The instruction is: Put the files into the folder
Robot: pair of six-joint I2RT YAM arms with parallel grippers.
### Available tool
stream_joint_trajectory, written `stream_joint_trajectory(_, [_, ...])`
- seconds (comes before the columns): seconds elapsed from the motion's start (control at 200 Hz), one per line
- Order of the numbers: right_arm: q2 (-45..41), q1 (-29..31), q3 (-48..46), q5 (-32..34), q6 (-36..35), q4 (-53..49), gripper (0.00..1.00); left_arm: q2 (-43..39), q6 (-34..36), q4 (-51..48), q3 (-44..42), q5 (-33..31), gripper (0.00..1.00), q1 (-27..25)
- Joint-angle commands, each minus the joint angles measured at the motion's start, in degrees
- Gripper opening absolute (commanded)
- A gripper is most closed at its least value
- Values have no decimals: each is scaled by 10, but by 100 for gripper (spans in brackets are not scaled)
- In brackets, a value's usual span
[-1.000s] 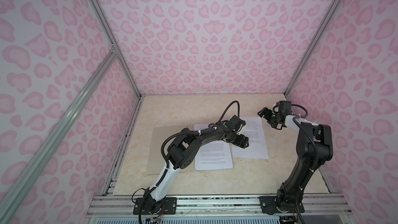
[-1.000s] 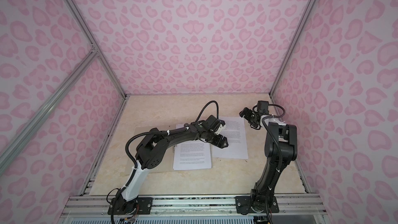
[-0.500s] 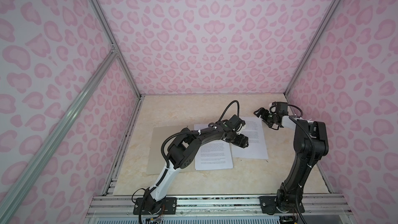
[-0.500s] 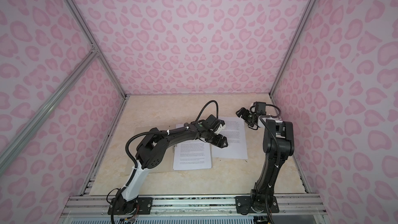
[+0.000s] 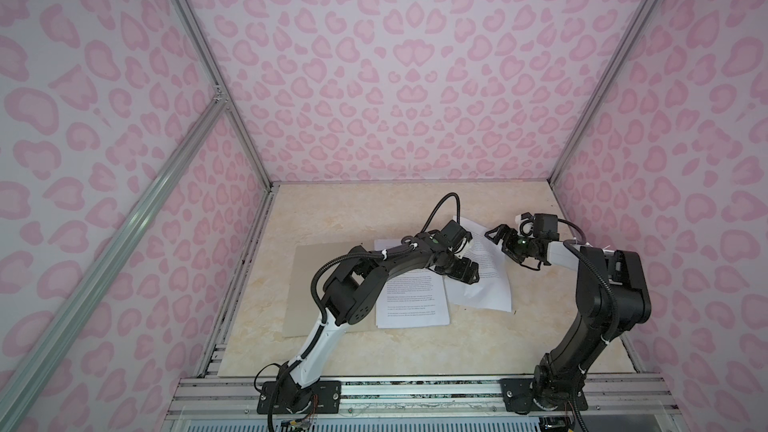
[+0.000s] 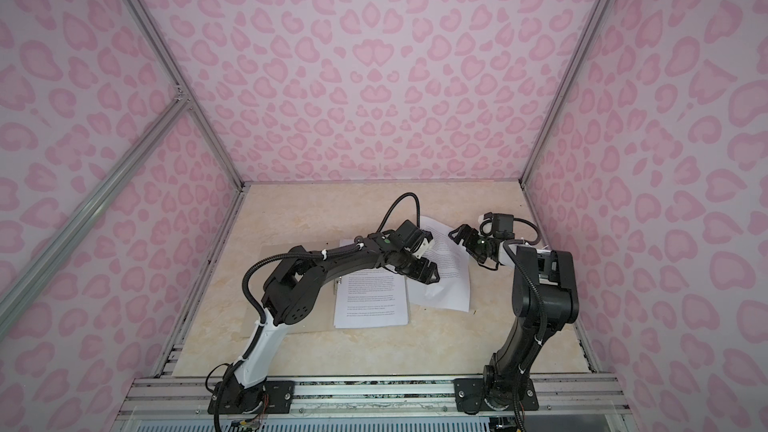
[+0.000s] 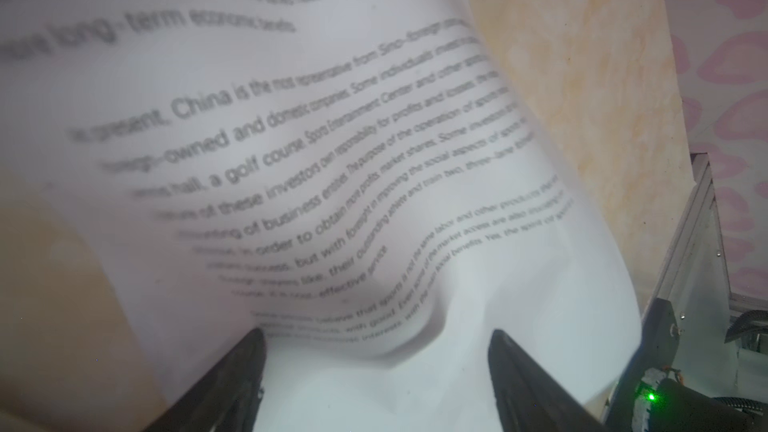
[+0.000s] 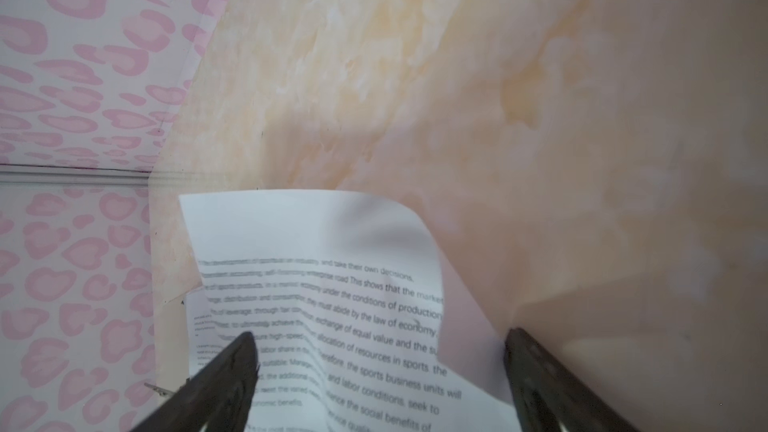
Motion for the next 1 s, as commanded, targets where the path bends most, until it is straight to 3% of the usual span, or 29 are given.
stream_joint_trajectory(0.0, [-15,-9,-39,11,15,-96,95,13,-6,-50,-6,-16,86,3])
stream_joint_trajectory(0.195, [-67,-43,-109,-32,54,-59,98,13,-10,-44,-11,-11,86,6])
stream_joint_trajectory(0.47, [-131,-45,-171,-87,115,-14,98,14,-14,-37,-14,-7,86,7])
stream_joint_trajectory(0.765, [-203,-69,-248,-66,211,26,98,14,-15,-35,-15,-3,86,8])
stream_joint_trajectory(1.0, [-208,-57,-234,-58,186,15,94,13,-16,-30,-20,0,86,8])
